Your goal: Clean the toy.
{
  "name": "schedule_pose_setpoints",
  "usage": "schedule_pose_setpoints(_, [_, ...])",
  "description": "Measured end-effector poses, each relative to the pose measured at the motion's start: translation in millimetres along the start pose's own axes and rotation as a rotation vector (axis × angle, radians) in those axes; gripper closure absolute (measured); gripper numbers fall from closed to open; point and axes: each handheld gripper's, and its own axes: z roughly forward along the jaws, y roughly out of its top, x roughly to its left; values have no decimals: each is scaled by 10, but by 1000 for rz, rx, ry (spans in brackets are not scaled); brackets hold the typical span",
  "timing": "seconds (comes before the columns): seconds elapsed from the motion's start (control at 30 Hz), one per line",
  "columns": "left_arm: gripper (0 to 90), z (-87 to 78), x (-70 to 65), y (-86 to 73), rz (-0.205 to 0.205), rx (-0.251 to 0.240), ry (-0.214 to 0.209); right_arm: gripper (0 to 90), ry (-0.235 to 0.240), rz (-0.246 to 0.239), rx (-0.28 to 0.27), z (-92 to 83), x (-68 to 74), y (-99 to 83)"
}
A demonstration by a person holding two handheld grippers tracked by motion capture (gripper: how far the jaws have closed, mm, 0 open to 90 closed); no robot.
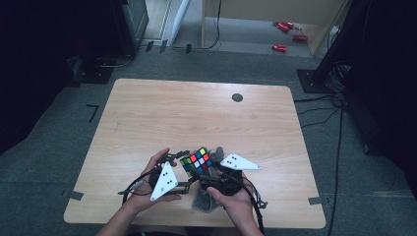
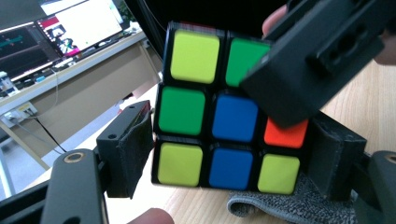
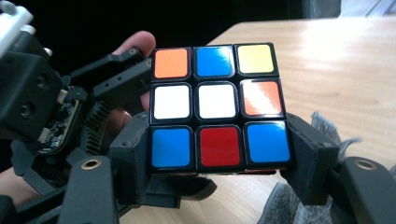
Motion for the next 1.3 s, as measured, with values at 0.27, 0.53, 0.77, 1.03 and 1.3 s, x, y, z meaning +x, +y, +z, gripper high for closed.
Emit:
schedule_pose_setpoints(0.27, [325,14,-39,-19,19,-1,-2,341,29,121,33,4,-71,5])
schedule_pose_setpoints(0.53, [339,-22,30,-22,-20,23,32,275,78,127,1,-33,-130,39])
schedule_pose_setpoints(0.77, [340,-117,273,-70,-191,61,58,259,48,-80,-26,-191,-209,147])
schedule_pose_setpoints(1.03, [340,-165,380,-104,-301,55,14,183,106,-450,146,-238,-348,25])
schedule_pose_setpoints(1.3, [340,-160,405,-121,-334,72,0,129,84,-547,195,-127,-526,-239])
